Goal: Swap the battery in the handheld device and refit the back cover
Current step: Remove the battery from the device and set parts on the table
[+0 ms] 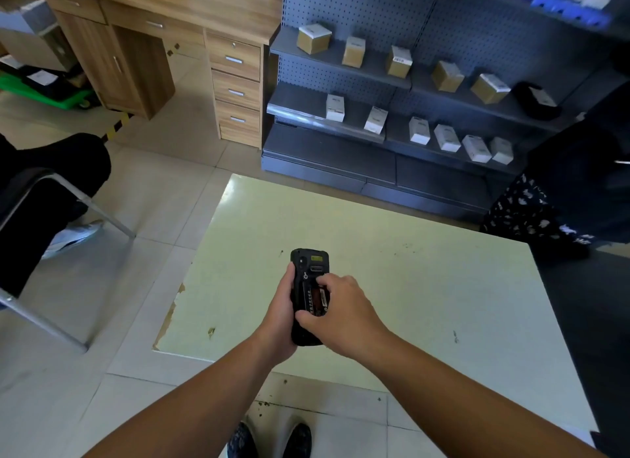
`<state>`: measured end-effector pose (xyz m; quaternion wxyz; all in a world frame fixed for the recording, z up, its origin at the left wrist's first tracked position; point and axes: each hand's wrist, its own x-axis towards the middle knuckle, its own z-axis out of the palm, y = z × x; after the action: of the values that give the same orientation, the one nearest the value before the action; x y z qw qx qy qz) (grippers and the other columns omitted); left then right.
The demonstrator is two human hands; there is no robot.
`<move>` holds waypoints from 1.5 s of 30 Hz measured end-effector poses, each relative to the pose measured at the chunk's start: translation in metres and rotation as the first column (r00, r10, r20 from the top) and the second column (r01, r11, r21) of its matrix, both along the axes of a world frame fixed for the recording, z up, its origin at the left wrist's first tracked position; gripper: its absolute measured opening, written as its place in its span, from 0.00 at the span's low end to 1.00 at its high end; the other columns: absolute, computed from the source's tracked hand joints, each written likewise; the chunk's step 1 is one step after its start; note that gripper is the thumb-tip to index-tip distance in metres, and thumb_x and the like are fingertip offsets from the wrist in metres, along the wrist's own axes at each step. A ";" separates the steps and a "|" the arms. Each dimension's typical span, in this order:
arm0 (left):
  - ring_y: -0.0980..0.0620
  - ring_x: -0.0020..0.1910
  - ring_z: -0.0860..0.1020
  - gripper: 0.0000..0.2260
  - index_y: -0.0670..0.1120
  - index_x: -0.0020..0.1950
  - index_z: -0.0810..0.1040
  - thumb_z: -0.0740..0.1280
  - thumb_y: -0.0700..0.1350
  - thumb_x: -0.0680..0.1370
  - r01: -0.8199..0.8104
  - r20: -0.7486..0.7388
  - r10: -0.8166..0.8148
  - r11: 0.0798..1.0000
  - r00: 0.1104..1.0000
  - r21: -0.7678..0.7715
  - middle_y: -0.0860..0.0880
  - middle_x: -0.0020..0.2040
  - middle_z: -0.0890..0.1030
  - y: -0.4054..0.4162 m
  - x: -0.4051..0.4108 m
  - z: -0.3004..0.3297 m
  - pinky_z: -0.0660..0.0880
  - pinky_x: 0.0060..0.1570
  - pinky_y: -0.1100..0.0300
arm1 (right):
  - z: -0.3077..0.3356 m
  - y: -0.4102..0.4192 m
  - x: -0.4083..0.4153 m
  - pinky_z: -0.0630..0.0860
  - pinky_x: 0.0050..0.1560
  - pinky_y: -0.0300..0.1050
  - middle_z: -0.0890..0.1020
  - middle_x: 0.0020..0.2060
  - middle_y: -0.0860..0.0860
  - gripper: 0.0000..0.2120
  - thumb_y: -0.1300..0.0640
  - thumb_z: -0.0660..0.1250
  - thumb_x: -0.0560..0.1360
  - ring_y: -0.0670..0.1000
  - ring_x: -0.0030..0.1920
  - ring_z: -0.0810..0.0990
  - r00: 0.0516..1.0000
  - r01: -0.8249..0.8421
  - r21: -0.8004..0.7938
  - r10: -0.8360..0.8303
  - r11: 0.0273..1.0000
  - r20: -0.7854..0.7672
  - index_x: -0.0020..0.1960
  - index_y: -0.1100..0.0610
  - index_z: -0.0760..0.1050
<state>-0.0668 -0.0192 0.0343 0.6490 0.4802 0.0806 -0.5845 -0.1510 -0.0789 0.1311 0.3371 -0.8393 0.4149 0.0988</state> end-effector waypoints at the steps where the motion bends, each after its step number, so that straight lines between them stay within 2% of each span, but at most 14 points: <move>1: 0.50 0.46 0.86 0.28 0.56 0.49 0.89 0.53 0.69 0.81 0.005 -0.001 -0.005 1.000 1.000 0.008 0.50 0.47 0.88 -0.001 0.001 -0.002 0.78 0.45 0.52 | 0.001 -0.001 0.003 0.81 0.52 0.49 0.76 0.59 0.50 0.28 0.46 0.73 0.70 0.51 0.50 0.81 1.000 0.003 0.019 -0.002 1.000 -0.023 0.68 0.49 0.72; 5: 0.44 0.48 0.86 0.33 0.49 0.56 0.88 0.55 0.73 0.78 -0.029 0.032 0.027 0.998 0.999 0.048 0.43 0.50 0.88 -0.009 0.012 -0.017 0.81 0.49 0.51 | -0.006 -0.007 0.000 0.82 0.50 0.50 0.82 0.50 0.47 0.21 0.50 0.72 0.69 0.51 0.49 0.82 0.998 0.050 0.128 -0.045 0.990 -0.043 0.59 0.50 0.71; 8: 0.40 0.48 0.86 0.29 0.46 0.59 0.83 0.60 0.70 0.79 -0.046 0.194 0.013 0.985 0.981 0.169 0.40 0.50 0.88 -0.018 0.025 -0.041 0.83 0.54 0.44 | -0.017 -0.011 -0.010 0.78 0.54 0.45 0.79 0.59 0.48 0.31 0.49 0.70 0.73 0.51 0.56 0.80 0.996 0.075 0.135 -0.067 0.988 -0.066 0.74 0.48 0.65; 9: 0.42 0.47 0.86 0.26 0.47 0.58 0.82 0.60 0.67 0.80 -0.048 0.335 -0.042 0.966 0.941 0.256 0.42 0.49 0.88 -0.022 0.028 -0.052 0.83 0.53 0.43 | -0.021 -0.013 -0.011 0.77 0.54 0.44 0.77 0.61 0.49 0.31 0.49 0.70 0.74 0.51 0.56 0.79 0.995 0.074 0.094 -0.067 0.993 -0.069 0.75 0.47 0.64; 11: 0.48 0.45 0.84 0.21 0.48 0.59 0.79 0.59 0.63 0.82 -0.072 0.583 -0.191 0.915 0.790 0.397 0.48 0.46 0.85 -0.030 0.031 -0.076 0.83 0.51 0.45 | -0.029 -0.017 -0.011 0.74 0.45 0.38 0.75 0.56 0.48 0.22 0.49 0.69 0.76 0.48 0.49 0.78 0.996 0.066 0.025 -0.065 0.997 -0.054 0.68 0.45 0.68; 13: 0.49 0.43 0.82 0.21 0.48 0.62 0.76 0.56 0.62 0.83 -0.089 0.666 -0.308 0.866 0.680 0.491 0.50 0.45 0.83 -0.037 0.030 -0.093 0.82 0.48 0.47 | -0.039 -0.020 -0.013 0.70 0.38 0.33 0.73 0.50 0.45 0.16 0.49 0.69 0.76 0.45 0.44 0.77 0.995 0.087 0.017 -0.086 0.996 -0.040 0.61 0.44 0.69; 17: 0.47 0.39 0.82 0.21 0.49 0.62 0.74 0.54 0.63 0.84 -0.092 0.686 -0.445 0.798 0.576 0.595 0.49 0.43 0.84 -0.043 0.019 -0.127 0.79 0.37 0.53 | -0.060 -0.021 -0.017 0.70 0.37 0.32 0.72 0.49 0.44 0.15 0.48 0.70 0.75 0.43 0.43 0.77 0.990 0.125 0.008 -0.124 0.992 -0.060 0.58 0.44 0.69; 21: 0.44 0.44 0.81 0.21 0.48 0.62 0.73 0.53 0.62 0.84 -0.165 0.711 -0.424 0.784 0.561 0.598 0.46 0.49 0.84 -0.044 0.009 -0.136 0.80 0.45 0.48 | -0.071 -0.020 -0.023 0.71 0.38 0.33 0.72 0.50 0.45 0.17 0.47 0.70 0.75 0.44 0.44 0.77 0.988 0.139 0.009 -0.138 0.990 -0.068 0.60 0.43 0.69; 25: 0.44 0.64 0.74 0.24 0.47 0.74 0.68 0.60 0.58 0.83 -0.198 0.757 -0.409 0.800 0.510 0.566 0.46 0.65 0.77 -0.047 0.002 -0.130 0.75 0.58 0.45 | -0.073 -0.019 -0.025 0.78 0.43 0.42 0.73 0.47 0.43 0.16 0.45 0.71 0.74 0.47 0.45 0.79 0.985 0.148 -0.045 -0.151 0.988 -0.087 0.58 0.43 0.69; 31: 0.39 0.61 0.72 0.40 0.39 0.76 0.64 0.76 0.57 0.72 -0.198 0.715 -0.640 0.690 0.283 0.696 0.39 0.67 0.72 -0.038 -0.010 -0.137 0.71 0.61 0.43 | -0.074 -0.019 -0.026 0.80 0.51 0.48 0.74 0.50 0.47 0.18 0.47 0.71 0.73 0.51 0.50 0.77 0.985 0.163 -0.077 -0.167 0.984 -0.050 0.60 0.46 0.69; 38: 0.39 0.62 0.72 0.31 0.41 0.74 0.69 0.73 0.51 0.74 -0.196 0.781 -0.591 0.757 0.200 0.623 0.40 0.68 0.72 -0.016 -0.006 -0.127 0.71 0.62 0.43 | -0.068 -0.018 -0.029 0.81 0.46 0.46 0.67 0.59 0.46 0.22 0.50 0.71 0.73 0.51 0.51 0.76 0.997 0.074 -0.239 -0.078 0.968 -0.010 0.64 0.51 0.68; 40: 0.41 0.62 0.73 0.27 0.43 0.71 0.72 0.72 0.48 0.74 -0.141 0.811 -0.575 0.798 0.112 0.586 0.42 0.67 0.73 -0.003 -0.010 -0.117 0.72 0.62 0.45 | -0.061 -0.019 -0.032 0.80 0.45 0.45 0.68 0.60 0.46 0.21 0.50 0.69 0.75 0.50 0.52 0.74 0.999 0.034 -0.301 -0.045 0.953 -0.029 0.65 0.50 0.68; 43: 0.42 0.61 0.75 0.24 0.44 0.68 0.75 0.70 0.46 0.73 -0.008 0.823 -0.557 0.828 -0.113 0.560 0.44 0.64 0.76 0.008 -0.015 -0.105 0.75 0.61 0.46 | -0.049 -0.025 -0.037 0.81 0.45 0.46 0.68 0.62 0.49 0.20 0.51 0.67 0.77 0.52 0.53 0.72 0.996 -0.020 -0.381 -0.014 0.924 -0.085 0.67 0.51 0.67; 45: 0.42 0.63 0.76 0.24 0.44 0.69 0.74 0.70 0.47 0.73 0.059 0.826 -0.528 0.835 -0.195 0.548 0.45 0.64 0.76 0.006 -0.020 -0.096 0.75 0.62 0.46 | -0.044 -0.033 -0.044 0.81 0.44 0.47 0.68 0.62 0.50 0.19 0.53 0.67 0.77 0.53 0.52 0.72 0.992 -0.029 -0.405 -0.023 0.914 -0.121 0.66 0.52 0.68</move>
<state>-0.0868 -0.0133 -0.0616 0.2413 0.8474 -0.4492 -0.1481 -0.1948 -0.1119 0.0866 0.1291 -0.8839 0.4451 0.0624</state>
